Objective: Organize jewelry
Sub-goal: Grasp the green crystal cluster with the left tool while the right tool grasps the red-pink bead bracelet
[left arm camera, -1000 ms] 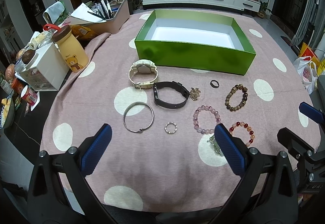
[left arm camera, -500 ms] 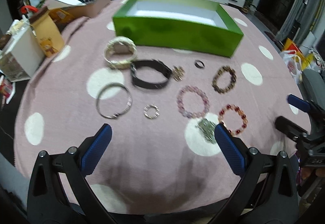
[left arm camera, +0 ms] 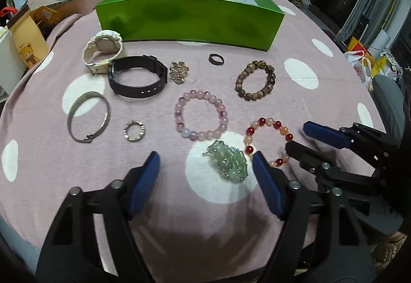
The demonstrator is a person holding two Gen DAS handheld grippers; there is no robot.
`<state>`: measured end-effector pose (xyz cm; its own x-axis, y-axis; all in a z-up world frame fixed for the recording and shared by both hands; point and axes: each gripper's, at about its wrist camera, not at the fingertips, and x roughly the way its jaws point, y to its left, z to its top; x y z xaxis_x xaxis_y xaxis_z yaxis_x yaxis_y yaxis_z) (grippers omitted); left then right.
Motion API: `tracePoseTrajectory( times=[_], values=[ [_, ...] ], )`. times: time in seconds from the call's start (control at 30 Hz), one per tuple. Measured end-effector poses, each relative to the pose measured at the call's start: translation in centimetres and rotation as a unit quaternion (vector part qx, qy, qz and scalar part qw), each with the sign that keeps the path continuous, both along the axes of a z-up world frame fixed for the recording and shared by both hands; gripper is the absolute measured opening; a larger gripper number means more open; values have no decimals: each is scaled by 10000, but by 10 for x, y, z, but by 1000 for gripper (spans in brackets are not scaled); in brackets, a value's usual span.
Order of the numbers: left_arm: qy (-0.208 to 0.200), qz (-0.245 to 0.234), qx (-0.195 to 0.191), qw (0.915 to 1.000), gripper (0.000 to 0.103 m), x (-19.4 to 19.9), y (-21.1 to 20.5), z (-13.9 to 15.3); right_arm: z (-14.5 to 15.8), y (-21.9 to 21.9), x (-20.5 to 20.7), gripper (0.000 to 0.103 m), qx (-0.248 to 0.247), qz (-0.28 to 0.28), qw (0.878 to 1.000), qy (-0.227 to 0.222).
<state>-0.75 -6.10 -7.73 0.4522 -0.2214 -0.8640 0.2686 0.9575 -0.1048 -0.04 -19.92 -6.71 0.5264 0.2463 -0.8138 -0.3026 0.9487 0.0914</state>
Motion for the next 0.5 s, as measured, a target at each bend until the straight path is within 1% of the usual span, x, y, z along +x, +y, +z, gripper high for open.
tracePoseTrajectory(
  times=[0.13, 0.17, 0.2, 0.23, 0.27, 0.3, 0.37, 0.43, 0.5],
  values=[
    [7, -6, 85, 10000, 53, 3, -6, -7, -5, 6, 1, 24, -148, 106, 9998, -77],
    [19, -14, 75, 10000, 52, 3, -7, -7, -5, 6, 2, 22, -183, 117, 9997, -97],
    [6, -22, 33, 10000, 50, 4, -7, -7, -5, 7, 2, 17, -231, 131, 9996, -122],
    [-15, -36, 19, 10000, 46, 3, -8, -7, -5, 8, 1, 15, -263, 156, 9994, -152],
    [-31, -62, -3, 10000, 39, 3, -9, -7, -5, 7, 2, 13, -255, 173, 9994, -167],
    [-39, -98, -48, 9999, 36, 2, -11, -7, -5, 7, 2, 8, -260, 168, 9994, -182],
    [-60, -200, -147, 9997, 23, 1, -13, -6, -5, 5, 3, 7, -214, 162, 9995, -184],
    [-69, -258, -216, 9994, 17, -1, -14, -6, -5, 2, 4, 7, -107, 126, 9997, -166],
    [-53, -268, -293, 9992, 15, -1, -12, -6, -1, 0, 4, 7, 24, 85, 9998, -188]
  ],
)
